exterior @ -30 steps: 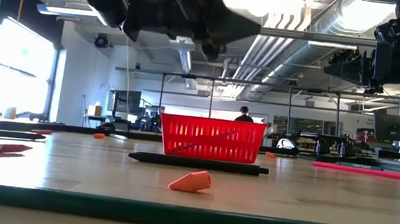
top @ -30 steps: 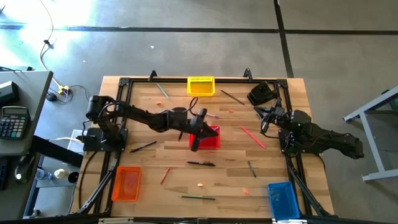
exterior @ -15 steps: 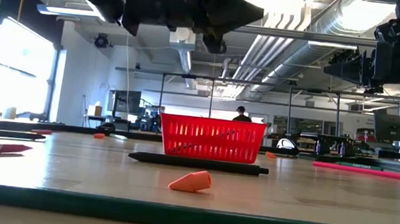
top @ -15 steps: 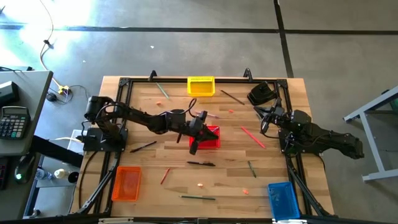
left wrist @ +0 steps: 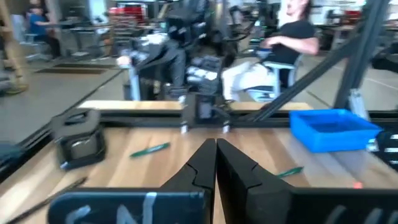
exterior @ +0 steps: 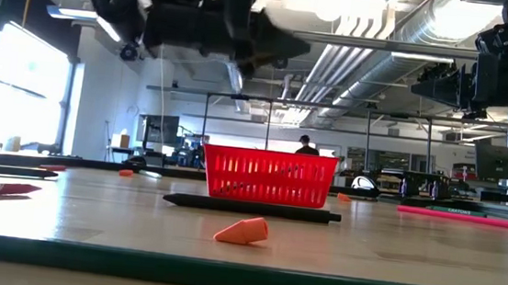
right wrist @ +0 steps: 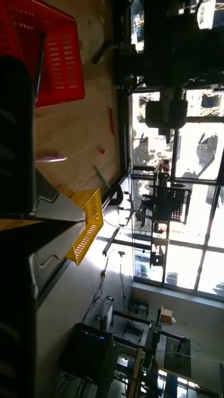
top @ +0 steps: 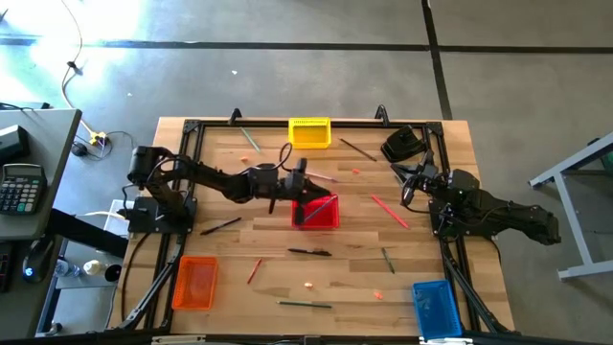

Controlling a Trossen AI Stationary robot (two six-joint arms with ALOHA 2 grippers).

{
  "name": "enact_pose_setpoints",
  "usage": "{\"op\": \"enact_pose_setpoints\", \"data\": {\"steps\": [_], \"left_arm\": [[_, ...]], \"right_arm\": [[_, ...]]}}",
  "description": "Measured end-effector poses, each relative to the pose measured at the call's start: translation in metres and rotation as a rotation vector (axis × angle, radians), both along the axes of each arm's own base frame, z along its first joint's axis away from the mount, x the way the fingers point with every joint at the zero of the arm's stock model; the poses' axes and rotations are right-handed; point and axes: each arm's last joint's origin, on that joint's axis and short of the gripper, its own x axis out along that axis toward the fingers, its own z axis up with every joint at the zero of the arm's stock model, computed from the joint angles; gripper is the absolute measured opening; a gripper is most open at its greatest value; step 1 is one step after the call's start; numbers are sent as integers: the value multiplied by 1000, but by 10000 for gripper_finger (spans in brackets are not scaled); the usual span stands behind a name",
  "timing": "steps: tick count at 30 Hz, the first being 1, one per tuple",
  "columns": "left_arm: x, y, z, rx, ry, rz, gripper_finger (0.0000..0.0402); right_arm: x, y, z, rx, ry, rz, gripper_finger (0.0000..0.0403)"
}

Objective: Sort crayons/erasers/pens/pencils in bins
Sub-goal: Put the green crayon into the blue bin

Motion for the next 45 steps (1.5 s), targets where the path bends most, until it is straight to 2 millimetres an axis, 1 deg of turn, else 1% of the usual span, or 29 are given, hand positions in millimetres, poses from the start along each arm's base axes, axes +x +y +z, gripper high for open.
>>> {"op": "enact_pose_setpoints", "data": {"steps": [4,6,10,14,19,24,28,34,38,42,45], "left_arm": [[-11,0,-13,-1,19,11,0],[-17,-2,-20,-6,46,6,0],[-30,-10,-26,17,74,-13,0],[-49,-19,-20,55,30,-32,0],[-75,-24,-13,60,-6,-27,0],[-98,-27,-13,85,-15,-23,0],[-110,-23,-14,87,-21,7,0],[-118,-13,-14,88,-22,59,0],[-125,-4,-20,68,-10,102,0],[-138,3,-23,32,-80,110,0],[-150,9,-27,28,-119,134,0]], "right_arm": [[0,0,0,0,0,0,0],[0,0,0,0,0,0,0],[0,0,0,0,0,0,0],[0,0,0,0,0,0,0],[0,0,0,0,0,0,0],[0,0,0,0,0,0,0],[0,0,2,-5,-17,0,0],[0,0,2,2,-20,10,0],[1,1,2,118,-89,64,0],[0,1,8,118,-153,53,0],[-1,1,16,131,-249,63,0]]}}
